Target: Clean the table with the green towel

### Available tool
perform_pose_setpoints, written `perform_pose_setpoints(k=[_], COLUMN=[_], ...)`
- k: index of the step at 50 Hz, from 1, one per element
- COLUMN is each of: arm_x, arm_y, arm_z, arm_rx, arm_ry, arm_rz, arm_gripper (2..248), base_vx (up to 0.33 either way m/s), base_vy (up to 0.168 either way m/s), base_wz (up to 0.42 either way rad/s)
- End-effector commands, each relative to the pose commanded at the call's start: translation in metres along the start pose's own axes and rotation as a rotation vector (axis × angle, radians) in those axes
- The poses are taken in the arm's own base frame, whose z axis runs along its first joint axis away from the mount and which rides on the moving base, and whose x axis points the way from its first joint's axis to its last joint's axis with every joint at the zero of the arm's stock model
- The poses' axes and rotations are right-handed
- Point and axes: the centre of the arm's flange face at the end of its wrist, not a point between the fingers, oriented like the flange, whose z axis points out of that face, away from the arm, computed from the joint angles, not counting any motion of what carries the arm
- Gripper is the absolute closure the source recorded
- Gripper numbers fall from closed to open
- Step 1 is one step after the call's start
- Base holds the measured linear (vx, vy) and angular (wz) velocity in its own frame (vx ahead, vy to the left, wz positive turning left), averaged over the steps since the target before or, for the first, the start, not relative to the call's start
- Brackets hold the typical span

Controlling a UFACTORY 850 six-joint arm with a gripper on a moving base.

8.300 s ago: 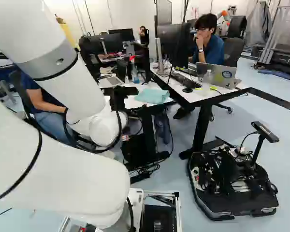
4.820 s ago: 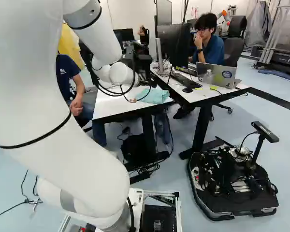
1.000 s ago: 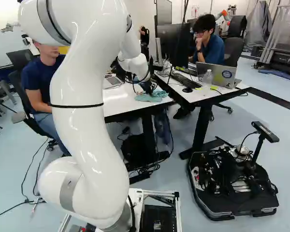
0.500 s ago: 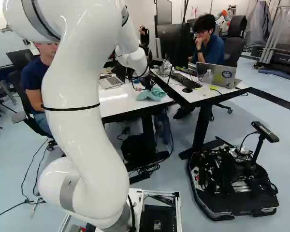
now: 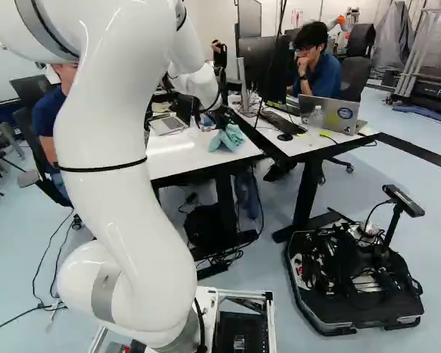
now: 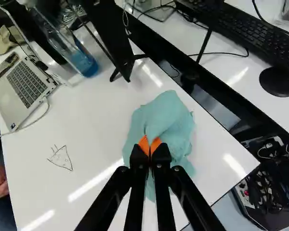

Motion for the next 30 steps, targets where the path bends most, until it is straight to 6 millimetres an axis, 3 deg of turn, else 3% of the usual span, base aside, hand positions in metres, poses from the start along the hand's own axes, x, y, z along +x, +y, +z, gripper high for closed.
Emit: perform_pose_setpoints(k=[30], arm_x=[0.011], arm_y=[-0.055], arm_z=[0.023], arm_rx=[0.057], arm_ry=[0.008], arm_rz=[-0.060], arm_gripper=[226], base_vx=[0.000], base_vy=[0.000], base_wz=[0.000])
